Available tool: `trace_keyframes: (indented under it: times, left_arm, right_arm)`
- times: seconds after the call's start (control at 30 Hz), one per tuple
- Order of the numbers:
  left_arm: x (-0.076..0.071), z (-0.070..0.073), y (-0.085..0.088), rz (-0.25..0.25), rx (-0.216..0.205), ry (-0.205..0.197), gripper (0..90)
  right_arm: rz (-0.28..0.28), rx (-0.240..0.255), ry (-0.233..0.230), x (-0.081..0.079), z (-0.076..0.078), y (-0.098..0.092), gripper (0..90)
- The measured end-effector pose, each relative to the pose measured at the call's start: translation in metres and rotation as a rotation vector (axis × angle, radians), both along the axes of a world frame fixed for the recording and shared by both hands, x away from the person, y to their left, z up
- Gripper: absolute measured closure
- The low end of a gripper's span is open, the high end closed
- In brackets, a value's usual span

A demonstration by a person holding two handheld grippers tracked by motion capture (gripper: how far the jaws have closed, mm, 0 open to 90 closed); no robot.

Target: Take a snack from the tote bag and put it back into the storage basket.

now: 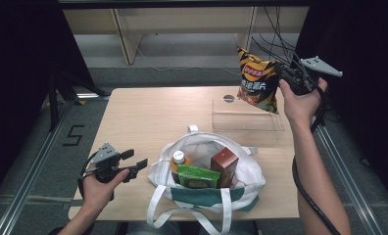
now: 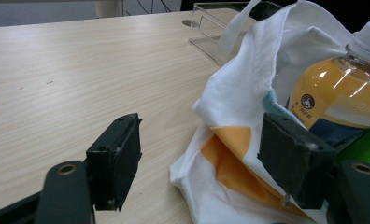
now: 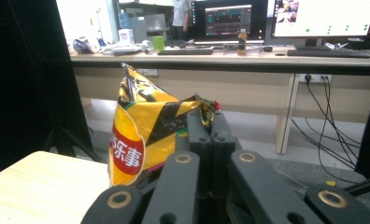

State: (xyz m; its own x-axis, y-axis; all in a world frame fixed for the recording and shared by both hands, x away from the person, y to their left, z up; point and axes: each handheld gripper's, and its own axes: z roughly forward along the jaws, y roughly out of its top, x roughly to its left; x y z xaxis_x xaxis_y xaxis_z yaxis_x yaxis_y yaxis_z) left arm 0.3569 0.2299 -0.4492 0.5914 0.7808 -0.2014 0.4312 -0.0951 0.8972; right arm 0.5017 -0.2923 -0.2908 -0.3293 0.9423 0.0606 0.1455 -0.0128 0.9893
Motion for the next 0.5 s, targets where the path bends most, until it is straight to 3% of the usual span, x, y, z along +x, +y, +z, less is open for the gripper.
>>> trace_keyframes:
  times: [0.5]
  left_arm:
    - [0.000,0.001,0.003,-0.002,0.005,-0.013,29.1]
  right_arm:
    - [-0.015,0.020,0.033,0.013,-0.015,-0.005,90.0]
